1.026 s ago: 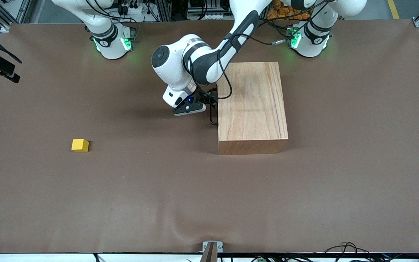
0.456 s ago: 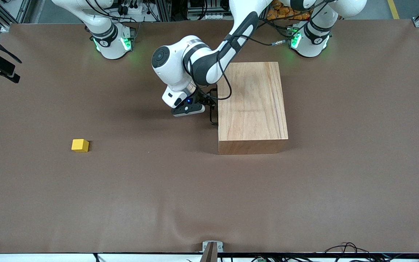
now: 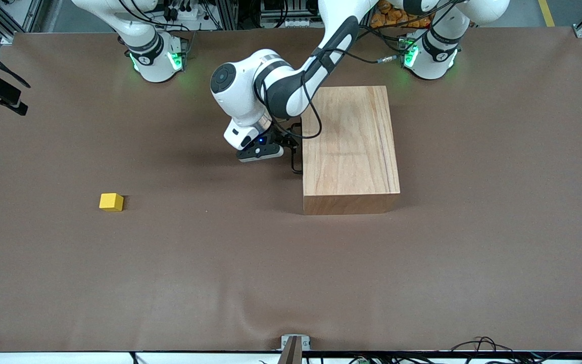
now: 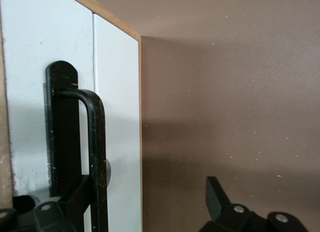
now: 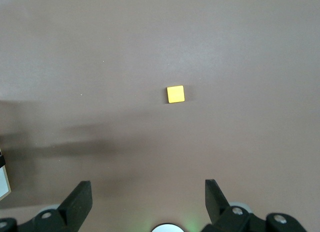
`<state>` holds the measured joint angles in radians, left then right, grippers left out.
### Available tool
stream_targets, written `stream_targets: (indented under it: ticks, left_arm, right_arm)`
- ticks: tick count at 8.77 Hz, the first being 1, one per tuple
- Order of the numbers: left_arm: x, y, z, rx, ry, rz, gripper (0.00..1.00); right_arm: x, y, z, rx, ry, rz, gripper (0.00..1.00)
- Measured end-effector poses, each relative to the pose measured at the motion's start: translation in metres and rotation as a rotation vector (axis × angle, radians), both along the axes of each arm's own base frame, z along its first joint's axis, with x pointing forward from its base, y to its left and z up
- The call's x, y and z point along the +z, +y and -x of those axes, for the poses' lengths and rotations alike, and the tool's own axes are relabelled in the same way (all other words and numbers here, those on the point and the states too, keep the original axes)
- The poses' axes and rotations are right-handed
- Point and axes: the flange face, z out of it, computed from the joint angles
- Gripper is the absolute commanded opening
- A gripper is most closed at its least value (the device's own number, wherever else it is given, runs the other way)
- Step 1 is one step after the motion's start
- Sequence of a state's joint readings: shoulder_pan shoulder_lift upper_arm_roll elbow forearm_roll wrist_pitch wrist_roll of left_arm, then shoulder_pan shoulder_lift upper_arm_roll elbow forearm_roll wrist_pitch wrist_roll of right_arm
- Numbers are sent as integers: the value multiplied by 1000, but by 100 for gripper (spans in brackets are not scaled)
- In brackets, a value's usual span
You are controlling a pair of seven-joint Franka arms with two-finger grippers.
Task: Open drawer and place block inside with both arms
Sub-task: 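Pull the drawer handle outward with the left gripper to open it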
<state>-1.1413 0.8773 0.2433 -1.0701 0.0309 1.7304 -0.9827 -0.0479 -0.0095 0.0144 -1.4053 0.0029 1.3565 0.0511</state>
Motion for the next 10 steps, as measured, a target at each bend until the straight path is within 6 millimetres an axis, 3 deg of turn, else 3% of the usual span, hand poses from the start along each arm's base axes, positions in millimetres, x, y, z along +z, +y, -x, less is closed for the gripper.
stream_targets:
  ticks: [10]
  left_arm:
    - [5, -12, 2, -23, -32, 57, 100]
  right_arm:
    - [0, 0, 0, 0, 0, 0, 100]
